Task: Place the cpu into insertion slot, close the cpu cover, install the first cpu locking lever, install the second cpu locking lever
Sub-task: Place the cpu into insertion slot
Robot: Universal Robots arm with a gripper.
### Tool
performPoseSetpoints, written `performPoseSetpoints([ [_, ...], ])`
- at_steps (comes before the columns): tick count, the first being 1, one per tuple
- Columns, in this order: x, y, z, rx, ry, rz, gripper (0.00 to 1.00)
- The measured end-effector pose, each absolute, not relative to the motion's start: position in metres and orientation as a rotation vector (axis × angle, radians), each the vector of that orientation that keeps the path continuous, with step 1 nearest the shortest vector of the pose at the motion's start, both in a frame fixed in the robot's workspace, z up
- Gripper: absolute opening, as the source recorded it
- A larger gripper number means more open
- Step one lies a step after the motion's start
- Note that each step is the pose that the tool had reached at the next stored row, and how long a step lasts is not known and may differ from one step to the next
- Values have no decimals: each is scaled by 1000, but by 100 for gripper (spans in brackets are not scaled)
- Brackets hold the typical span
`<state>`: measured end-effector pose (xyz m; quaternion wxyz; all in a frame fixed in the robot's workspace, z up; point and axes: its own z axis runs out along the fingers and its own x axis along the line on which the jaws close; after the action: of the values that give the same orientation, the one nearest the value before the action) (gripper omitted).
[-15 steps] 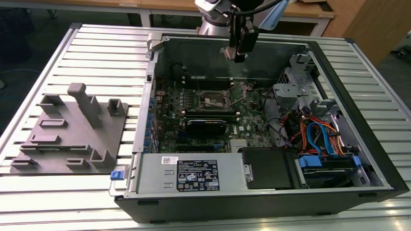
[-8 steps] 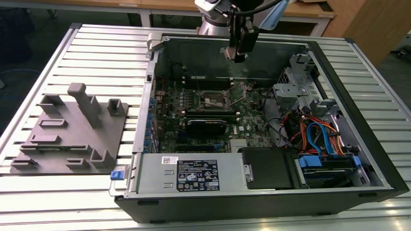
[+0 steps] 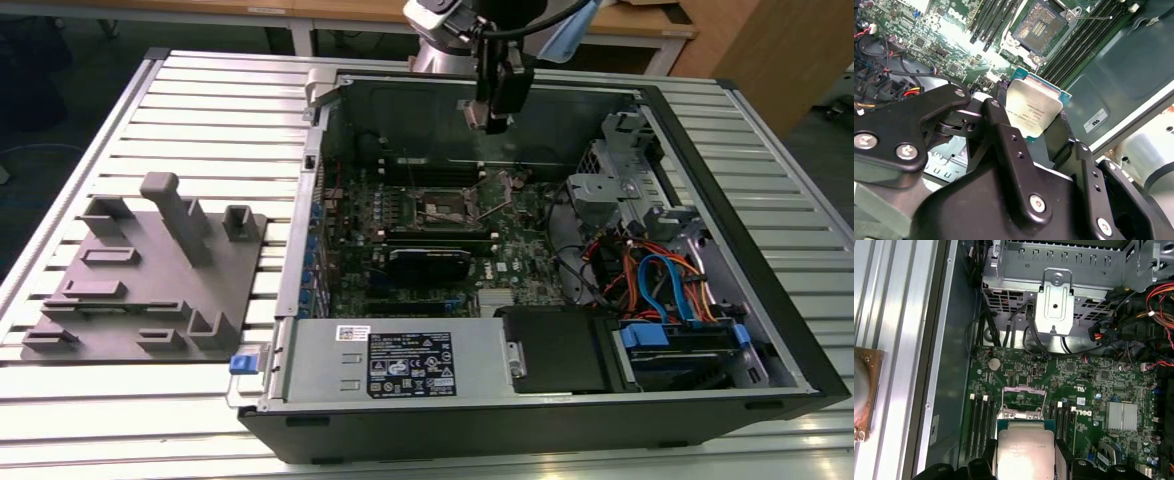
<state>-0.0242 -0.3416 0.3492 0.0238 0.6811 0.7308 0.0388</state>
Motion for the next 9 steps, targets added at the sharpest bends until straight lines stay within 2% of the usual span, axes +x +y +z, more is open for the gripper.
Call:
performPoseSetpoints([
  [9,-33,-341,333,2123,2245,119,54],
])
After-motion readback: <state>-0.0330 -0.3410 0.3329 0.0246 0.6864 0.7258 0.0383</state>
